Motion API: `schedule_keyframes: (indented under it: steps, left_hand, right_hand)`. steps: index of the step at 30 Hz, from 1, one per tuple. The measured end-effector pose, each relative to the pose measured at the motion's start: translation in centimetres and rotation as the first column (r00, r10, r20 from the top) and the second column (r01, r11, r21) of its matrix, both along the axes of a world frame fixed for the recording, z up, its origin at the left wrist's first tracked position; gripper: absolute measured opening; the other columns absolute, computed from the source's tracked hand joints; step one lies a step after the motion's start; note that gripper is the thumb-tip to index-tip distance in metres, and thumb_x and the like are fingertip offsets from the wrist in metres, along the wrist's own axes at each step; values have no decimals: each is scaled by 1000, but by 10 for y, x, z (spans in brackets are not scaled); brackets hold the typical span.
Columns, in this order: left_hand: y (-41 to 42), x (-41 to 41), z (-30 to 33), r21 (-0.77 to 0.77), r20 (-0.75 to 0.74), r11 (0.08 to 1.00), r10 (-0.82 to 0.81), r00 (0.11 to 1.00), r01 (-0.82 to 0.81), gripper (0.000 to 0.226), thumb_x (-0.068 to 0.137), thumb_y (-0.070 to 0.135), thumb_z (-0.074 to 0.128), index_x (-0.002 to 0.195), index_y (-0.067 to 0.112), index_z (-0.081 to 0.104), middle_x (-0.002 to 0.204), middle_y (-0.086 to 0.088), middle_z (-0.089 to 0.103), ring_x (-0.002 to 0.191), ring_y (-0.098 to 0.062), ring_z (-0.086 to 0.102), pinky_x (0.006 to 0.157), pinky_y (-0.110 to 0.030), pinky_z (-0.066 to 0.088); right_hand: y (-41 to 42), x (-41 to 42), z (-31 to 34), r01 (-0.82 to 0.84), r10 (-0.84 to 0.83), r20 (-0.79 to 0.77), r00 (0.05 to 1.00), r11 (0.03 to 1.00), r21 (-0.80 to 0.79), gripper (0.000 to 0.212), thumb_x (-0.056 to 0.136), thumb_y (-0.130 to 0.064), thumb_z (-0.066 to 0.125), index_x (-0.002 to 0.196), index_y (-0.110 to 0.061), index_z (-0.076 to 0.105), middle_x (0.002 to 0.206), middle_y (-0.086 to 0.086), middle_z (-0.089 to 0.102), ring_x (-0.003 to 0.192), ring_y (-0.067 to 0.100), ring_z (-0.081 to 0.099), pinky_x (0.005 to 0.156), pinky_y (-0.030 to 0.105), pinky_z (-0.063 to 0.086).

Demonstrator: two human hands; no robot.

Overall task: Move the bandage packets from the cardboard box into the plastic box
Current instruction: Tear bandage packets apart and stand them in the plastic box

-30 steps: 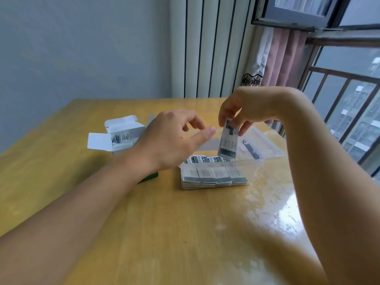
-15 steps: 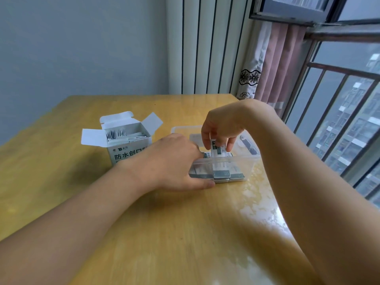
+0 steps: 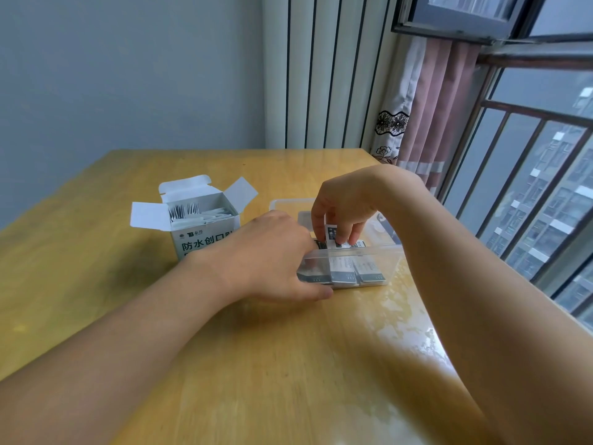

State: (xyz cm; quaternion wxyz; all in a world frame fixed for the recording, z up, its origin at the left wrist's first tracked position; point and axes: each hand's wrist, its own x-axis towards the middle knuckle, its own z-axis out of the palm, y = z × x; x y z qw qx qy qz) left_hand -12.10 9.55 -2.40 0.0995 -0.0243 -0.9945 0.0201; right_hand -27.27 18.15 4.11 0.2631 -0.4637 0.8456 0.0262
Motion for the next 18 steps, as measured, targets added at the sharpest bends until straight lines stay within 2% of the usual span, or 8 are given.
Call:
schedule_keyframes:
  steps: [6, 12, 18]
  left_hand:
    - [0, 0, -1, -5, -12, 1000, -2, 1000, 2, 58, 77, 81, 50, 61, 25, 46, 59, 10, 51, 65, -11, 48, 99, -43, 48]
    - [-1, -1, -3, -4, -29, 1000, -9, 1000, 9, 59, 77, 81, 49, 60, 25, 46, 58, 10, 50, 59, -7, 41, 95, -41, 49]
    - [1, 1, 1, -35, -20, 999, -2, 1000, 2, 58, 78, 81, 49, 63, 25, 49, 61, 9, 52, 66, -9, 43, 85, -40, 50]
  right_hand:
    - [-2, 2, -5, -15, 16, -54, 998, 1000, 24, 28, 81, 8, 74, 96, -17, 74, 109, 12, 65, 85, 28, 73, 78, 32, 62]
    - [-2, 1, -5, 0, 2, -52, 999, 1000, 30, 33, 80, 6, 76, 104, -16, 75, 123, 10, 61, 79, 24, 71, 73, 27, 61]
    - [-3, 2, -6, 4, -3, -30, 1000, 1000, 23, 38, 80, 6, 76, 109, -18, 74, 124, 11, 61, 88, 27, 72, 78, 31, 62]
